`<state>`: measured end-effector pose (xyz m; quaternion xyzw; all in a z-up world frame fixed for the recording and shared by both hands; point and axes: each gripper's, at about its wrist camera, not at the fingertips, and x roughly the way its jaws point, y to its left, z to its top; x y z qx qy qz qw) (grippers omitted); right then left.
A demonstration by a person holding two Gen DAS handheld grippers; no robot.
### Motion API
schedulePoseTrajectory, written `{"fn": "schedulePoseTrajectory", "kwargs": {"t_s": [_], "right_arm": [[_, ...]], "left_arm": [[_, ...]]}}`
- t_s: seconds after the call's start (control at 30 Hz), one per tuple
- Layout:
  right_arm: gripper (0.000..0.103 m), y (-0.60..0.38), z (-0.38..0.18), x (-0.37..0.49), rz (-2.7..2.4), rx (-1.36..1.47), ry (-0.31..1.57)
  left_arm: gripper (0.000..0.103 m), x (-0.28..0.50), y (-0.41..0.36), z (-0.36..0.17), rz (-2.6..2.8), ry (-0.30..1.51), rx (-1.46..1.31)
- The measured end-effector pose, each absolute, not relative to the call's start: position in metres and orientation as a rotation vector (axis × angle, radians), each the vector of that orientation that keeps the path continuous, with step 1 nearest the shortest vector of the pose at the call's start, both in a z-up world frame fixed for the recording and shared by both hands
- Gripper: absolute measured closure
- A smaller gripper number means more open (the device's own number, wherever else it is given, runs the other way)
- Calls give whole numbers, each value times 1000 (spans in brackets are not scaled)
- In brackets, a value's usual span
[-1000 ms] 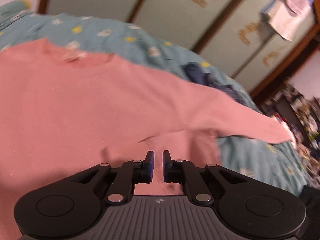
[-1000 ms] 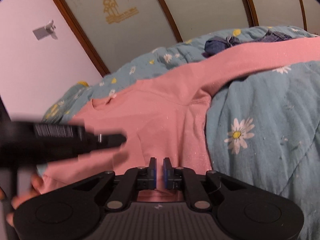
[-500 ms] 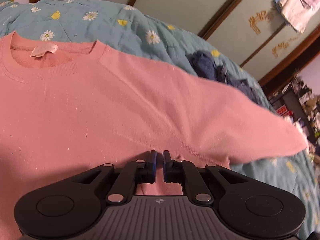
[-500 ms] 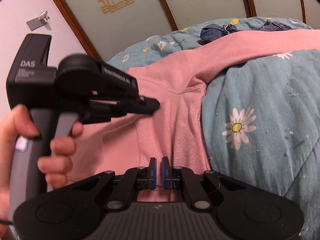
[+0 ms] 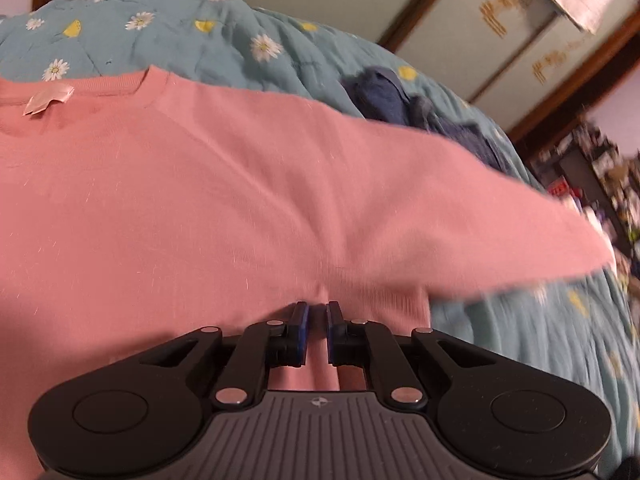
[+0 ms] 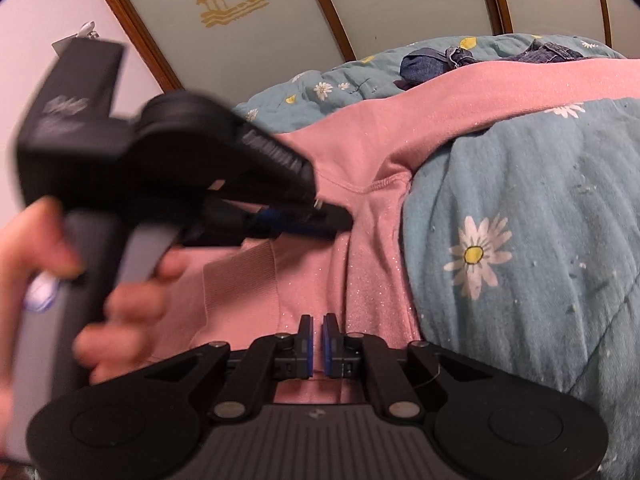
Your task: Fold clothes
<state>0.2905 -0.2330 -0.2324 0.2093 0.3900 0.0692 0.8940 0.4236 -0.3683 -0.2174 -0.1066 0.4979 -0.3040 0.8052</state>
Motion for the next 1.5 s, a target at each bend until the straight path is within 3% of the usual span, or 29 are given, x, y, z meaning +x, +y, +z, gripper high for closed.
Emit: {"fn": "schedulePoseTrajectory", "kwargs": {"t_s": [0.33,0.53,0.73,0.97,1.13,1.27,1.37,1.43,1.5], "right_arm": [[99,-238,-233,292,151,461,799],[97,-244,-224,283,155,511,723],[99,-241,-233,290,150,489,762],[100,-245,-234,289,158,507,759],[84,-248,-224,280,242,559,708],[86,-235,-229,286,219,468,769],[89,-232,-232,290,209,443,802],[89,-231,-234,291,208,438,811],[89,-230,-235,291,207,434,817]], "left_arm": [[96,417,-324,-183,-702,975,-353],[96,386,-308,-196,-708,1025,-325],[92,382,-312,-228,-654,1037,-288],[91,382,-281,-224,-619,1025,-329],[75,354,-266,-207,-687,998,-348],[74,335,-274,-213,-670,1016,-285],[76,332,-272,-231,-619,1054,-302],[93,332,-268,-235,-603,1052,-313],[97,331,-261,-240,-579,1050,-322]]}}
